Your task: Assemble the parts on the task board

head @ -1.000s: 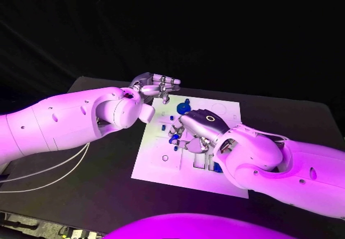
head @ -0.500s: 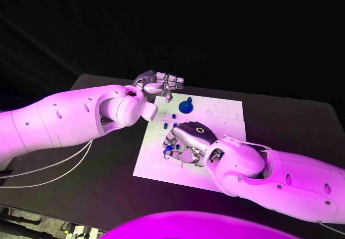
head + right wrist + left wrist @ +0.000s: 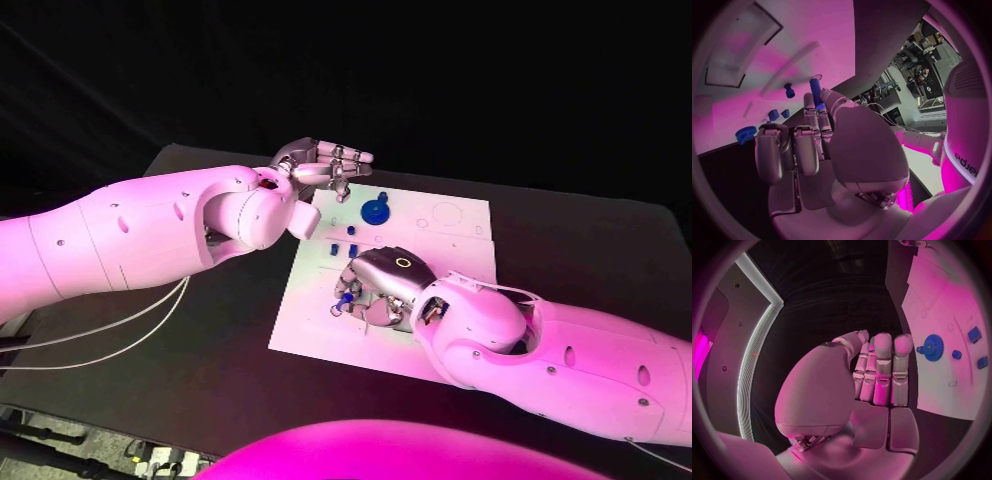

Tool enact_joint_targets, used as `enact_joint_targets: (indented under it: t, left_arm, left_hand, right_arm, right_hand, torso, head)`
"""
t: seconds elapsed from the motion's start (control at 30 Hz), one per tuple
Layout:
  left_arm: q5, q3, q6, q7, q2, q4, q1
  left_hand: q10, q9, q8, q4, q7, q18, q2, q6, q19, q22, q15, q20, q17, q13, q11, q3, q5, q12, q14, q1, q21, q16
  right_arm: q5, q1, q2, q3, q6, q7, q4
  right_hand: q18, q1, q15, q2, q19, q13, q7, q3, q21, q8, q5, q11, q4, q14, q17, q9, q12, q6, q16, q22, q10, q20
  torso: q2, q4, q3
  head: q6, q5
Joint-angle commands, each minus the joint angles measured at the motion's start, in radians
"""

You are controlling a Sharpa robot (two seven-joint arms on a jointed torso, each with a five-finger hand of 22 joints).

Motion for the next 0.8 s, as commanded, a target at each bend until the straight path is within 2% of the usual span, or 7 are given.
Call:
enact_joint_targets:
  t: [0.03,0.8]
  left_arm:
    - [0.004,0.001,0.019,0.004,0.003,0.001,0.0]
    - [0.004,0.001,0.019,0.003,0.002,0.002,0.0]
  left_hand:
    - [-0.007,-0.001,-0.004,-0.006,0.0,0.011,0.009,-0.009,-0.001,0.0,0.001,0.002,-0.001,0.002,-0.003,0.001,0.002,0.004,-0.004,-0.003,-0.001,-0.007]
    - [-0.008,-0.002,-0.003,-0.006,0.001,0.012,0.009,-0.009,-0.002,-0.001,0.001,0.003,-0.002,0.002,-0.003,0.001,0.002,0.005,-0.005,-0.003,-0.003,-0.007]
  right_arm:
    - [-0.027,-0.003,0.005,0.0,0.022,0.002,-0.005]
    - [-0.026,-0.015,0.023,-0.001,0.02,0.001,-0.013]
  right_hand:
    - [-0.018,0.007,-0.002,0.006,0.051,0.001,0.004,0.037,-0.005,-0.002,0.004,-0.026,-0.029,0.053,0.023,0.001,-0.002,-0.001,-0.006,0.218,0.027,0.0]
    - [-0.018,0.006,-0.002,0.008,0.052,0.002,0.003,0.04,-0.004,-0.002,0.006,-0.026,-0.03,0.053,0.024,0.001,-0.003,-0.001,-0.005,0.219,0.027,0.0]
  torso:
    - [-0.001,0.0,0.0001]
    - [-0.002,0.0009,-0.0009]
  head:
    - [-0.001,0.0]
    - [-0.006,0.004]
